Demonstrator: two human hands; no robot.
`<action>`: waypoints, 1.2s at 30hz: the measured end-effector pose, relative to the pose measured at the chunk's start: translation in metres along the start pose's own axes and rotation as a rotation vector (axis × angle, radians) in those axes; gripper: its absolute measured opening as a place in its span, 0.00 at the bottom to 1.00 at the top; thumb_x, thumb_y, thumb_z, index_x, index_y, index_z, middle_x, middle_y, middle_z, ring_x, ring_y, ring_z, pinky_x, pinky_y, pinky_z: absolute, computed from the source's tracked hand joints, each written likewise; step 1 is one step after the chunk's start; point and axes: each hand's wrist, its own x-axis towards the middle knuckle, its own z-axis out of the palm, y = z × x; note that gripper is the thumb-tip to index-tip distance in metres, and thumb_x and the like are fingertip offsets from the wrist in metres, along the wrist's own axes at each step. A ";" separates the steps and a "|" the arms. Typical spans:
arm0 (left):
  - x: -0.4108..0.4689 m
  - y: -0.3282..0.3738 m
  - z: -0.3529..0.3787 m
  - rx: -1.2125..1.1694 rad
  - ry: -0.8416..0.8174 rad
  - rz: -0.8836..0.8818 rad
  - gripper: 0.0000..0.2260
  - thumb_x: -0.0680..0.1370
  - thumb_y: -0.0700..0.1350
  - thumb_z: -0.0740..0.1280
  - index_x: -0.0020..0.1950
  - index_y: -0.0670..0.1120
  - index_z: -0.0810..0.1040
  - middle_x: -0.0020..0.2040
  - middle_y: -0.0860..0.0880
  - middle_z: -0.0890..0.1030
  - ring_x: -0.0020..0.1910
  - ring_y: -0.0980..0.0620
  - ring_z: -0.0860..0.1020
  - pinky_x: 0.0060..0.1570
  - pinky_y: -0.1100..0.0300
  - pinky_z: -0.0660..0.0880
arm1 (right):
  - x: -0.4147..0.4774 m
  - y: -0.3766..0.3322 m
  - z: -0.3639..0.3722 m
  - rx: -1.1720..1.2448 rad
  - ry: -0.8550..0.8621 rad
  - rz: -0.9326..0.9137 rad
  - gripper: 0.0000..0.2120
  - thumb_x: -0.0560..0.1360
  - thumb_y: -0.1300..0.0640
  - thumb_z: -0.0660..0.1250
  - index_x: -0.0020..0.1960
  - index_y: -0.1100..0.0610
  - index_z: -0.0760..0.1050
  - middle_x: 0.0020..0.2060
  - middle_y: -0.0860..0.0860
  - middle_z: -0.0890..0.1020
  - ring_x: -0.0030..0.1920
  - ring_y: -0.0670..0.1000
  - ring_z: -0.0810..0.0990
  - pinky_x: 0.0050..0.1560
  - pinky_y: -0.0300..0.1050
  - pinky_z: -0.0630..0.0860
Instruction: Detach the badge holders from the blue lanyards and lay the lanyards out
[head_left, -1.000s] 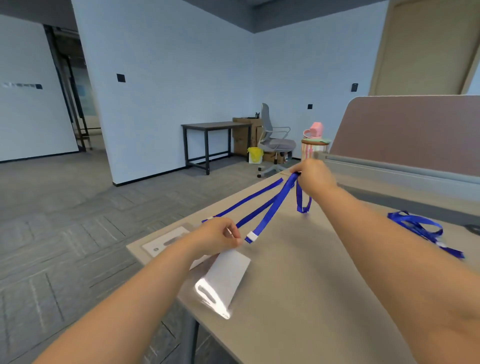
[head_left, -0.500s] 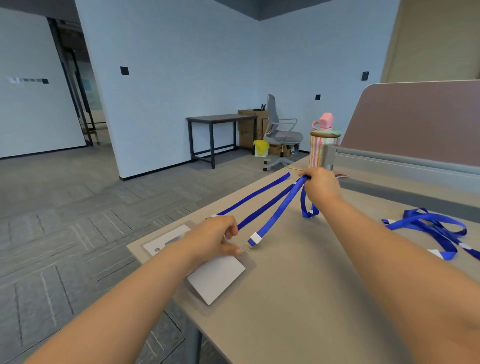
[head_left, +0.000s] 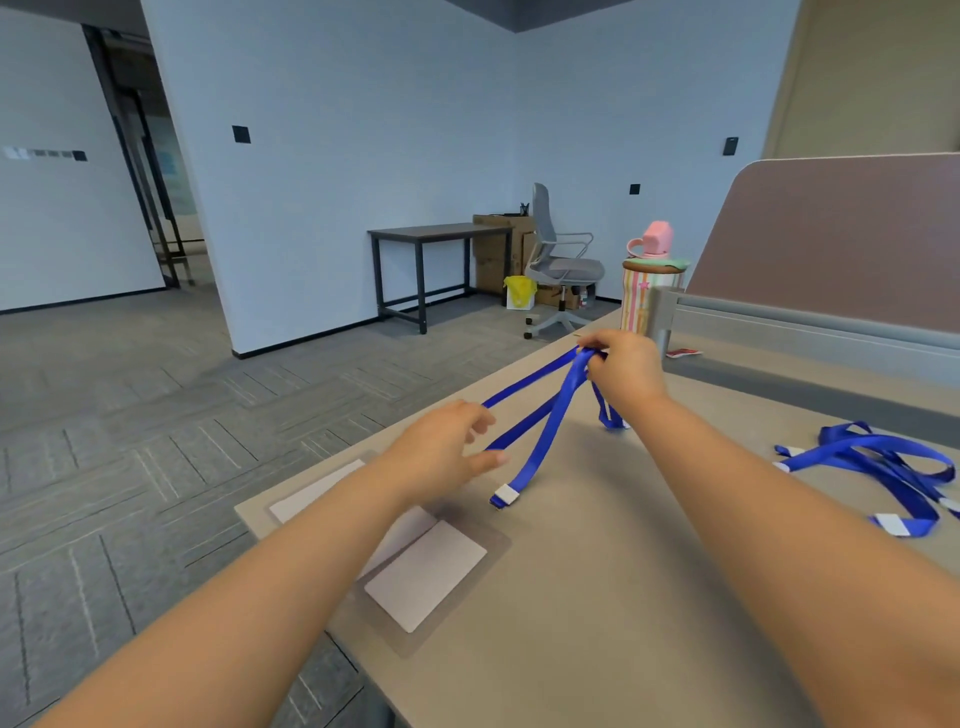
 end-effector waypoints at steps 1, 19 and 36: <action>0.011 0.010 0.000 -0.074 -0.015 -0.010 0.22 0.76 0.51 0.65 0.69 0.48 0.66 0.65 0.52 0.72 0.60 0.55 0.72 0.58 0.61 0.69 | 0.001 0.000 0.000 0.032 -0.003 -0.008 0.15 0.76 0.66 0.61 0.60 0.58 0.77 0.55 0.56 0.81 0.55 0.55 0.78 0.56 0.47 0.75; 0.099 0.050 0.071 -0.706 -0.023 -0.138 0.17 0.81 0.51 0.53 0.40 0.48 0.75 0.30 0.51 0.70 0.28 0.56 0.67 0.31 0.64 0.64 | 0.032 0.061 0.004 1.029 -0.114 0.507 0.19 0.77 0.73 0.54 0.63 0.59 0.69 0.58 0.55 0.76 0.55 0.54 0.78 0.59 0.51 0.76; 0.099 0.034 0.084 -0.771 -0.091 -0.194 0.14 0.81 0.47 0.55 0.48 0.48 0.80 0.30 0.51 0.76 0.23 0.57 0.67 0.28 0.64 0.66 | 0.072 0.066 0.023 0.923 -0.120 0.659 0.17 0.75 0.72 0.61 0.63 0.63 0.70 0.56 0.60 0.78 0.55 0.55 0.80 0.55 0.47 0.78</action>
